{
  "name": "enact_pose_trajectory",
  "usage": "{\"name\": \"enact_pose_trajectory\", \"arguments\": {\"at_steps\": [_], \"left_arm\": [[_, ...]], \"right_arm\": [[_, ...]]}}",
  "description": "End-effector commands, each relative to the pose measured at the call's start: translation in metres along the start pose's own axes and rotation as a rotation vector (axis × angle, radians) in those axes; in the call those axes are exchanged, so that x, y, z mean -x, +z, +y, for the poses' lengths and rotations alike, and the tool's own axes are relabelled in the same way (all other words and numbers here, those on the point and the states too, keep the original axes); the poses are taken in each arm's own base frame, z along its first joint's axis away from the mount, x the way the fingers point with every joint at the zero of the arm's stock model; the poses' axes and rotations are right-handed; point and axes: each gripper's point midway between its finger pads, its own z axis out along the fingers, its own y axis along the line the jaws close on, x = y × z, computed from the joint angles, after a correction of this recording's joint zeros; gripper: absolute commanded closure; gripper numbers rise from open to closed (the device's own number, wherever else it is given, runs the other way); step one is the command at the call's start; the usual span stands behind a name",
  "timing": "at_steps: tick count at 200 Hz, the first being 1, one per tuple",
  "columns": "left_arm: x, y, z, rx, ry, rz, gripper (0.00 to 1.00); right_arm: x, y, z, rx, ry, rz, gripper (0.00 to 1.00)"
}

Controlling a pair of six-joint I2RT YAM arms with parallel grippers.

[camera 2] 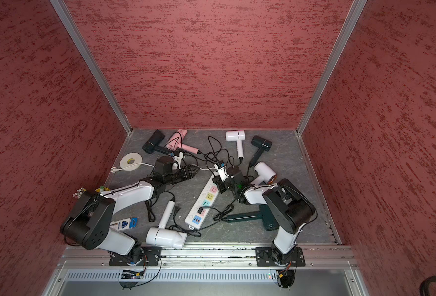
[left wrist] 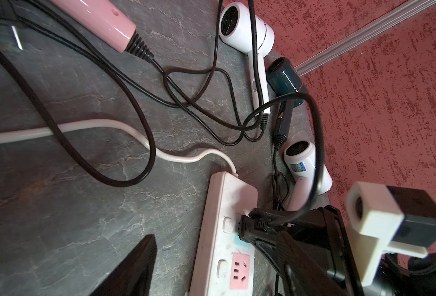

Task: Charge the blow dryers
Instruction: Insert the plug into the socket.

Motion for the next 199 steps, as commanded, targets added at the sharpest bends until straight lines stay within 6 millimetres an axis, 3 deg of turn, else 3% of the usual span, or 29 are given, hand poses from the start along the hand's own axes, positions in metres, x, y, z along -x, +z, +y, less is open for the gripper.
{"name": "enact_pose_trajectory", "arguments": {"at_steps": [1,20,47,86,119,151,199], "left_arm": [[0.009,-0.006,-0.014,-0.033,0.033,-0.029,0.25],[0.010,-0.007,-0.014,-0.032,0.034,-0.033,0.25],[0.010,-0.008,-0.015,-0.035,0.035,-0.034,0.25],[0.010,-0.009,-0.014,-0.033,0.035,-0.035,0.25],[0.010,-0.009,-0.014,-0.032,0.035,-0.037,0.25],[0.010,-0.009,-0.015,-0.033,0.037,-0.037,0.25],[0.005,-0.001,-0.014,-0.034,0.035,-0.010,0.25]], "right_arm": [[-0.080,-0.006,-0.009,-0.040,0.049,0.293,0.75],[-0.077,-0.005,-0.012,-0.052,0.071,0.285,0.96],[-0.083,-0.003,-0.012,-0.045,0.088,0.286,1.00],[-0.085,-0.005,-0.015,-0.062,0.069,0.302,1.00],[-0.084,-0.006,-0.005,-0.056,0.027,0.293,1.00],[-0.113,-0.001,0.003,-0.072,0.020,0.322,1.00],[-0.145,-0.005,-0.006,-0.120,0.059,0.352,1.00]]}}
